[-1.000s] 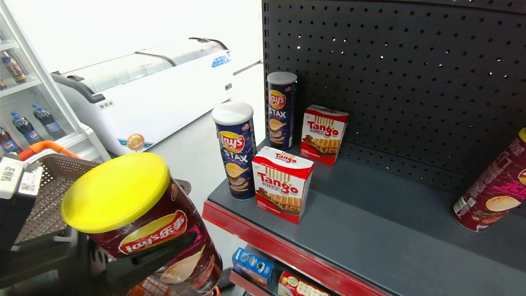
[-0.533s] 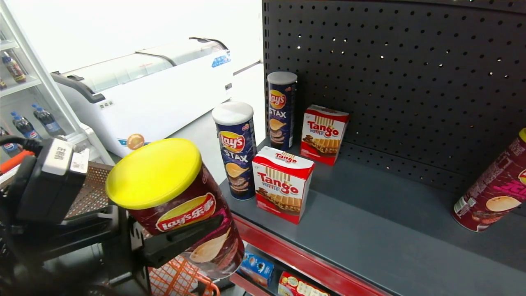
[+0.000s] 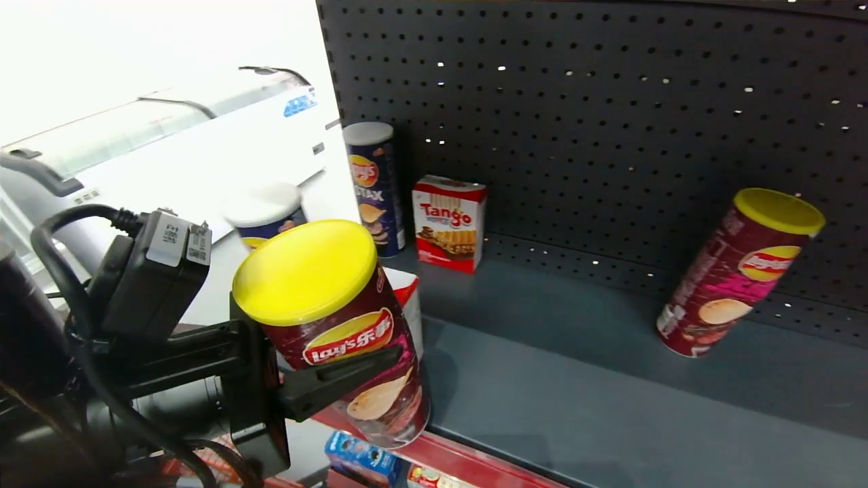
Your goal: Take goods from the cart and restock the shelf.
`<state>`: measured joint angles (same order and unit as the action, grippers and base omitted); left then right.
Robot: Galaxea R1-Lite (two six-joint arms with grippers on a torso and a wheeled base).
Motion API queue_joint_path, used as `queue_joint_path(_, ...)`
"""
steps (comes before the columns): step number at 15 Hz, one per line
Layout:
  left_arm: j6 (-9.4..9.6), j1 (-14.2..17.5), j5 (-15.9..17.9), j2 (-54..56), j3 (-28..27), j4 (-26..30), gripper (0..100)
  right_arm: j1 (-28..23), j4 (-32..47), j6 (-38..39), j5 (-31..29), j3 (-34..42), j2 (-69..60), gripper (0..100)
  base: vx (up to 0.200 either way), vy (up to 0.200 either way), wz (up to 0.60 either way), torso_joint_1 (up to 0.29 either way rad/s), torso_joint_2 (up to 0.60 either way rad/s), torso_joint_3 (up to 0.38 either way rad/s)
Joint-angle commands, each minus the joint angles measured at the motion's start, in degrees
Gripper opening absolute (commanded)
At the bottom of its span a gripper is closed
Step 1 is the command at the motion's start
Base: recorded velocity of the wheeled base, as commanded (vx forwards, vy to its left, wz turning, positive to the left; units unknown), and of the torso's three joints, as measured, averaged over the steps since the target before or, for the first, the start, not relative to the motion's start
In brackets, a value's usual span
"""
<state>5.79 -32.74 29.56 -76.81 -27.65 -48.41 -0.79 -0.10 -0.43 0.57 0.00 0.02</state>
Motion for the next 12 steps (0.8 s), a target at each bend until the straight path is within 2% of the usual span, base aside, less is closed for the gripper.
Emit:
queue_joint_path(1, -0.08, 0.0, 0.2, -0.2, -0.2, 0.0, 0, 0.0, 0.0, 0.0, 0.0, 0.0, 0.1, 100, 0.0, 0.0, -0.6, 0.002, 0.0, 0.002)
queue_joint_path(5, -0.08, 0.0, 0.3, -0.2, -0.5, 0.0, 0, 0.0, 0.0, 0.0, 0.0, 0.0, 0.1, 100, 0.0, 0.0, -0.6, 0.002, 0.0, 0.001)
queue_joint_path(12, -0.25, 0.8, 0.2, -0.1, -0.2, 0.0, 0, 0.0, 0.0, 0.1, 0.0, 0.0, 0.1, 100, 0.0, 0.0, 0.0, 0.0, 0.0, 0.0)
